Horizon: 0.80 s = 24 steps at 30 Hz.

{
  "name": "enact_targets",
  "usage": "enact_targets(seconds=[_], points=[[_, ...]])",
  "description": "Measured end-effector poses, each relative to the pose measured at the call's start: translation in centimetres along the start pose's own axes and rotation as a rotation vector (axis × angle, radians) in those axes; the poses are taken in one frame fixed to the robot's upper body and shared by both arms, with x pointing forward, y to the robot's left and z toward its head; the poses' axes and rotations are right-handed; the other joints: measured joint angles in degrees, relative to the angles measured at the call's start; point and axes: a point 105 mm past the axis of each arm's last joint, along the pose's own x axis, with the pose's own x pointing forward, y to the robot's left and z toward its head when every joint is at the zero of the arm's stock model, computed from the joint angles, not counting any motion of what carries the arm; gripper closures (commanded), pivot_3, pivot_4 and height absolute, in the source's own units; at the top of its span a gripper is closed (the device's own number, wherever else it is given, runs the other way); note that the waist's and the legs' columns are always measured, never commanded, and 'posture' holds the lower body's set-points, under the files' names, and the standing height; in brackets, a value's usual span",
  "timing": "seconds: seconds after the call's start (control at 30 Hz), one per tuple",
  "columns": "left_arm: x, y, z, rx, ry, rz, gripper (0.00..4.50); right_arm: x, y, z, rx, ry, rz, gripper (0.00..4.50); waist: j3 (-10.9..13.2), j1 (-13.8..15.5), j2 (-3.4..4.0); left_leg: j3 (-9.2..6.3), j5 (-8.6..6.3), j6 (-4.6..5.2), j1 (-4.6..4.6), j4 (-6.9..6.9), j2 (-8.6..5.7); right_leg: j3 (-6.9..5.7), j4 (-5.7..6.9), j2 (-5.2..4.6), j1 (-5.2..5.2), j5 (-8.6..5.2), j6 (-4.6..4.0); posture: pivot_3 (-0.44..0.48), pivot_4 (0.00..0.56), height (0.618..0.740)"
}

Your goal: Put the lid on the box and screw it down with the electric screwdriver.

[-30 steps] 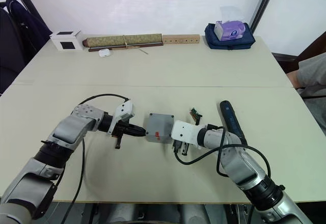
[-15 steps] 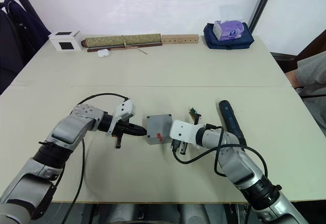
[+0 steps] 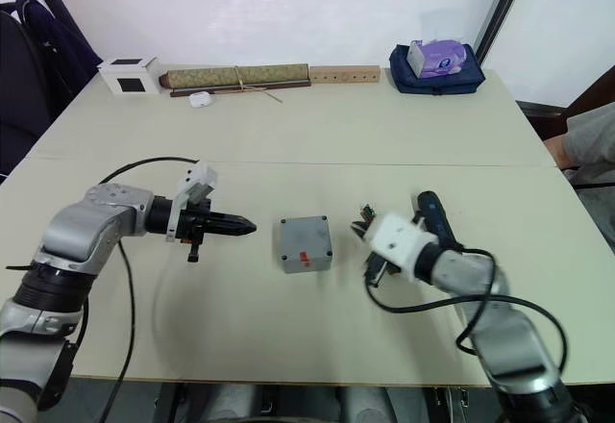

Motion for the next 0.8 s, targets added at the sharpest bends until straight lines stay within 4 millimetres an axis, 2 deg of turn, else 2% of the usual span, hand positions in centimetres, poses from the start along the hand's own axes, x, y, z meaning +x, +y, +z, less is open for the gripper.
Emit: enact_targets(seconds=[0.03, 0.1, 0.2, 0.4, 0.5, 0.53, 0.63, 0.73, 0.8], points=[[0.4, -0.3, 0.9, 0.047, -0.01, -0.017, 4.5, -1.0, -0.5, 0.4, 0.048, -0.01, -0.027, 4.4, 0.0, 0.0, 0.0, -0.02, 0.0, 0.0, 0.02, 0.0, 0.01, 0.0, 0.0, 0.03, 0.02, 0.0, 0.0, 0.0, 0.15, 0.74], [1.2, -1.4, 2.2, 0.124, -0.013, -0.076, 4.5, -3.2, -0.4, -0.5, 0.163, 0.041, -0.052, 4.4, 0.0, 0.1, 0.01, -0.02, 0.0, 0.01, 0.06, -0.06, -0.01, -0.02, -0.06, 0.09, 0.05, -0.01, -0.02, 0.0, 0.15, 0.74], [1.8, -2.1, 2.6, 0.168, 0.002, -0.141, 4.5, -4.9, 0.6, -2.8, 0.302, 0.147, -0.064, 3.69, 0.0, -0.4, 0.03, 0.12, 0.0, 0.01, 0.14, -0.07, -0.02, 0.1, 0.01, 0.12, 0.03, -0.01, -0.02, 0.0, 0.15, 0.74], [2.5, -3.0, 2.9, 0.257, 0.034, -0.248, 4.5, -6.6, 0.9, -3.8, 0.391, 0.219, -0.178, 1.37, 0.0, -0.3, 0.09, 0.27, -0.01, 0.01, 0.39, -0.13, -0.01, 0.21, 0.03, 0.18, 0.17, -0.03, -0.04, 0.0, 0.15, 0.74], [2.8, -2.9, 2.5, 0.269, 0.055, -0.267, 4.5, -6.0, 1.9, -3.4, 0.415, 0.196, -0.192, 0.23, 0.0, -0.4, 0.09, 0.27, 0.0, 0.01, 0.38, -0.13, -0.01, 0.24, 0.01, 0.17, 0.15, -0.02, -0.03, 0.0, 0.15, 0.74], [2.8, -3.0, 2.5, 0.276, 0.059, -0.276, 4.5, -5.8, 2.2, -3.2, 0.415, 0.19, -0.186, 0.04, 0.0, -0.4, 0.09, 0.27, -0.01, 0.01, 0.38, -0.13, -0.01, 0.24, 0.01, 0.16, 0.15, -0.03, -0.03, 0.0, 0.15, 0.74], [2.9, -2.9, 3.0, 0.317, 0.07, -0.296, 4.5, -4.6, 2.8, -3.0, 0.413, 0.184, -0.156, 0.04, 0.0, -0.3, 0.08, 0.27, 0.0, 0.01, 0.36, -0.12, -0.02, 0.24, 0.0, 0.15, 0.15, -0.02, -0.03, 0.0, 0.15, 0.74], [3.0, -2.2, 3.5, 0.357, 0.073, -0.274, 4.5, -3.8, 2.6, -3.5, 0.418, 0.202, -0.173, 0.04, 0.0, -0.2, 0.08, 0.27, -0.01, 0.01, 0.36, -0.12, -0.03, 0.24, -0.01, 0.15, 0.15, -0.03, -0.03, 0.0, 0.15, 0.74], [3.7, -1.6, 3.9, 0.346, 0.043, -0.256, 4.5, -3.4, 2.3, -3.9, 0.412, 0.217, -0.178, 0.54, 0.0, 0.0, 0.08, 0.27, -0.01, 0.01, 0.3, -0.11, -0.04, 0.21, -0.03, 0.14, 0.15, -0.03, -0.03, 0.0, 0.15, 0.74]])
